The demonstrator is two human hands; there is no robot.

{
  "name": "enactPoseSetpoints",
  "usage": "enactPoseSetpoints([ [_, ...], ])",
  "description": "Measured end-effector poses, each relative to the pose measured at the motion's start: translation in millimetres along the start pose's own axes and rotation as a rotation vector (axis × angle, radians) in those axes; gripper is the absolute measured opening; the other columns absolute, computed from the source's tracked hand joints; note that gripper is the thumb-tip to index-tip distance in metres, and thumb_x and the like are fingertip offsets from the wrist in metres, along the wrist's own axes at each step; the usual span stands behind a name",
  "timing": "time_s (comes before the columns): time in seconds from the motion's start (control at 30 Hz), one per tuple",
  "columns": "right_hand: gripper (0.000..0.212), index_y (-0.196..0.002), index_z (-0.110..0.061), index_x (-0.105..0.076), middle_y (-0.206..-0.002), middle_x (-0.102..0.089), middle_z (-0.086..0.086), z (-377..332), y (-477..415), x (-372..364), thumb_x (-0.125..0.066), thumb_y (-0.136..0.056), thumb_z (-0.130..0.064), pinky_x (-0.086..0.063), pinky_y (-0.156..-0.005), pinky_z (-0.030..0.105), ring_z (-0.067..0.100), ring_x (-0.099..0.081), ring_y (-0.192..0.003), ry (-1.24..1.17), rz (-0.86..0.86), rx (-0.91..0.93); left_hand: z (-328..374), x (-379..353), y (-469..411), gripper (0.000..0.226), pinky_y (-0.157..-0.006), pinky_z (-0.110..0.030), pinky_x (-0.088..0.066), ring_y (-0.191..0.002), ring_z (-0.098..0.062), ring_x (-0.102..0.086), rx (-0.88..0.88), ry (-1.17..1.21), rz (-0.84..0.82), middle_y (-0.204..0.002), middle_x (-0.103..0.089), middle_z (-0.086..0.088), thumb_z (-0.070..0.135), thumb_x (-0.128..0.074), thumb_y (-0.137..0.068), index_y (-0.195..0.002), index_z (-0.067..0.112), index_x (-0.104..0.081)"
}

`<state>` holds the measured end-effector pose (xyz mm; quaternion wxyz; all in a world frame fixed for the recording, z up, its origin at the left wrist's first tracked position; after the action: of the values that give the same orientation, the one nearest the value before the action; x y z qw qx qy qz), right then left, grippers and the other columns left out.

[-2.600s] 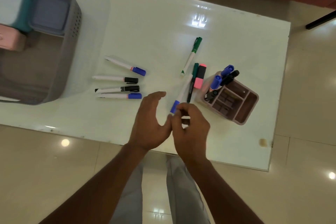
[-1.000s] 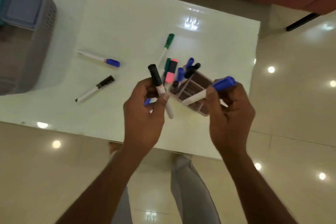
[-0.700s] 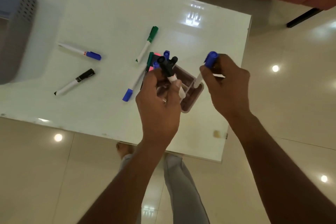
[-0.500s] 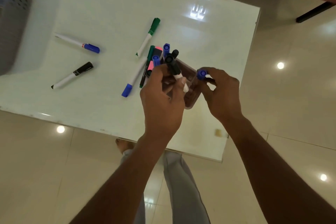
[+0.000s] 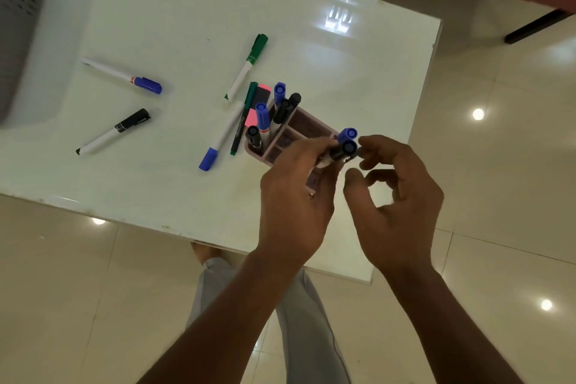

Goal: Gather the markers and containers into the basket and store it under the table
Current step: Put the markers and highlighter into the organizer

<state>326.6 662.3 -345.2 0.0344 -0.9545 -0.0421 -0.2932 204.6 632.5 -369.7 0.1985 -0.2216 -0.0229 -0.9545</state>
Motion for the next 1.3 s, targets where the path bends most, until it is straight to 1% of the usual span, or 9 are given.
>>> enactPoseSetpoints([
  [0.23, 0.02, -0.107, -0.014, -0.07, -0.1, -0.071, -0.001, 22, -10, -16, -0.071, -0.087, -0.014, -0.046, -0.076, 0.004, 0.0, -0.06, -0.084, 0.112, -0.104, -0.043, -23, -25, 7, 0.025, -0.086, -0.01, -0.047, -0.091, -0.011, -0.065, 0.045, -0.086, -0.07, -0.101, -0.073, -0.004, 0.009, -0.069, -0.086, -0.112, 0.008, -0.067],
  [0.33, 0.024, -0.109, -0.015, -0.066, -0.095, -0.071, -0.002, 39, -14, -29, -0.072, -0.086, -0.013, -0.055, -0.077, 0.024, 0.01, -0.065, -0.081, 0.157, -0.12, -0.102, -33, -30, 5, 0.031, -0.086, -0.024, -0.053, -0.097, -0.017, -0.066, 0.106, -0.124, -0.068, -0.107, -0.07, -0.005, 0.017, -0.07, -0.087, -0.116, 0.009, -0.064],
  [0.47, 0.025, -0.108, -0.013, -0.061, -0.095, -0.069, 0.001, 52, -14, -40, -0.073, -0.086, -0.012, -0.057, -0.075, 0.041, 0.021, -0.064, -0.082, 0.225, -0.109, -0.095, -45, -31, 14, 0.032, -0.085, -0.023, -0.053, -0.093, -0.016, -0.065, 0.144, -0.168, -0.047, -0.105, -0.069, -0.003, 0.023, -0.072, -0.086, -0.114, 0.012, -0.062],
  [0.57, 0.033, -0.113, -0.014, -0.055, -0.099, -0.068, -0.001, 53, -12, -40, -0.074, -0.085, -0.015, -0.057, -0.077, 0.032, 0.017, -0.065, -0.082, 0.163, -0.065, -0.156, -54, -28, 26, 0.033, -0.083, -0.014, -0.045, -0.093, -0.015, -0.064, 0.167, -0.187, -0.033, -0.105, -0.07, -0.003, 0.028, -0.071, -0.086, -0.113, 0.012, -0.061],
  [0.7, 0.047, -0.122, -0.016, -0.048, -0.106, -0.062, -0.007, 55, -8, -40, -0.075, -0.084, -0.017, -0.053, -0.08, 0.019, 0.009, -0.064, -0.088, 0.054, -0.018, -0.272, -60, -23, 36, 0.033, -0.083, -0.024, -0.048, -0.096, -0.014, -0.061, 0.183, -0.231, 0.007, -0.109, -0.068, -0.004, 0.029, -0.07, -0.086, -0.112, 0.012, -0.061],
  [0.8, 0.054, -0.124, -0.015, -0.048, -0.111, -0.062, -0.003, 57, 1, -39, -0.078, -0.081, -0.022, -0.053, -0.079, 0.015, 0.008, -0.062, -0.092, 0.026, 0.052, -0.312, -63, -11, 41, 0.029, -0.082, -0.017, -0.045, -0.093, -0.008, -0.056, 0.18, -0.228, 0.034, -0.106, -0.068, -0.004, 0.022, -0.066, -0.085, -0.111, 0.01, -0.061],
  [0.97, 0.022, -0.098, -0.016, -0.052, -0.089, -0.056, -0.001, 32, 37, -43, -0.07, -0.087, -0.013, -0.05, -0.062, 0.02, 0.009, -0.056, -0.075, 0.043, 0.152, -0.209, -81, 32, 40, 0.021, -0.081, -0.007, -0.041, -0.089, -0.009, -0.058, 0.156, -0.244, 0.096, -0.097, -0.066, -0.005, 0.008, -0.055, -0.086, -0.106, 0.006, -0.062],
  [1.1, 0.003, -0.091, -0.012, -0.06, -0.085, -0.062, 0.0, -5, 60, -93, -0.061, -0.089, -0.01, -0.048, -0.063, 0.015, 0.009, -0.057, -0.072, -0.032, -0.085, -0.05, -107, 74, 17, 0.017, -0.076, -0.018, -0.044, -0.084, -0.013, -0.058, 0.21, -0.307, 0.203, -0.093, -0.065, -0.005, 0.001, -0.054, -0.087, -0.1, 0.007, -0.062],
  [1.3, 0.01, -0.097, -0.013, -0.065, -0.087, -0.068, -0.003, -20, 30, -196, -0.056, -0.095, -0.014, -0.055, -0.073, 0.027, 0.009, -0.062, -0.074, -0.002, -0.261, -0.386, -163, 87, -31, 0.032, -0.083, -0.032, -0.045, -0.101, -0.025, -0.056, 0.313, -0.537, -0.169, -0.113, -0.061, -0.011, 0.022, -0.063, -0.089, -0.117, 0.008, -0.058],
])
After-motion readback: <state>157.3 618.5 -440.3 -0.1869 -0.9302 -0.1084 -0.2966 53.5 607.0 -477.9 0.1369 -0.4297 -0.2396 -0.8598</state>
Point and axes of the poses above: each hand's wrist, its own y-axis away from the middle knuckle, its own x-axis out of the back of the hand, z = x × y, the point moved 4 cm from there along -y, towards the middle knuckle
